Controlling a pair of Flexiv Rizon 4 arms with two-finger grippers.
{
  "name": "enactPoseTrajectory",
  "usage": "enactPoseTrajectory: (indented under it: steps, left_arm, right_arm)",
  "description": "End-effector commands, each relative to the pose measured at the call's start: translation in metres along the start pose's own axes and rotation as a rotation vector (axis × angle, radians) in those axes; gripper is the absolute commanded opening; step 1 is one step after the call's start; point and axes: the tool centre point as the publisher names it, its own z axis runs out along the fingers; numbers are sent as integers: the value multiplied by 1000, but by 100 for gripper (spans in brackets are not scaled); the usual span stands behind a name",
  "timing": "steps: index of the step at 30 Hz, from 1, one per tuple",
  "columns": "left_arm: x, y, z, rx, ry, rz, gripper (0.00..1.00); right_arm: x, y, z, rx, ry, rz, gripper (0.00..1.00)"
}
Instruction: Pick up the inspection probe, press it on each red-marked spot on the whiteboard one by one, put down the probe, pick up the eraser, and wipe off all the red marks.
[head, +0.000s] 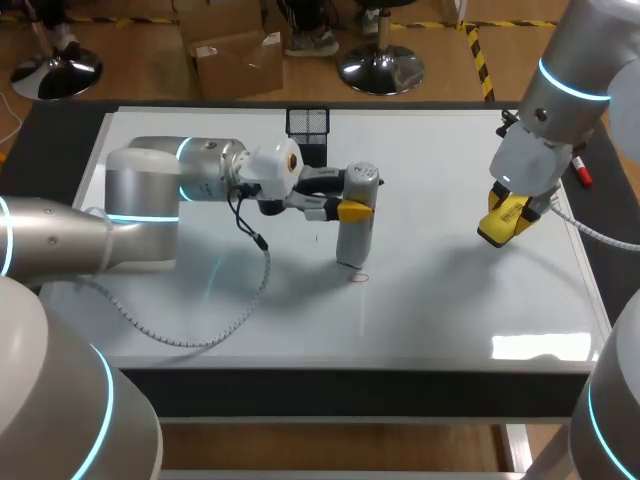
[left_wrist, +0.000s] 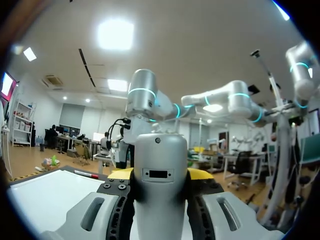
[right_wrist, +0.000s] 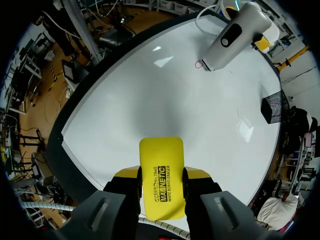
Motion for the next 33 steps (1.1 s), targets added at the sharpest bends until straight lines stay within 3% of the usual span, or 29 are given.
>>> enactPoseTrajectory:
  steps: [1,33]
  left_arm:
    - [-2,4,-1,8,21,-8,0]
    - [15,20,3,-24,94,-10,0]
  right_arm:
    - [0,0,0,2,3,-1,0]
    - [0,0,0,2,3,-1,0]
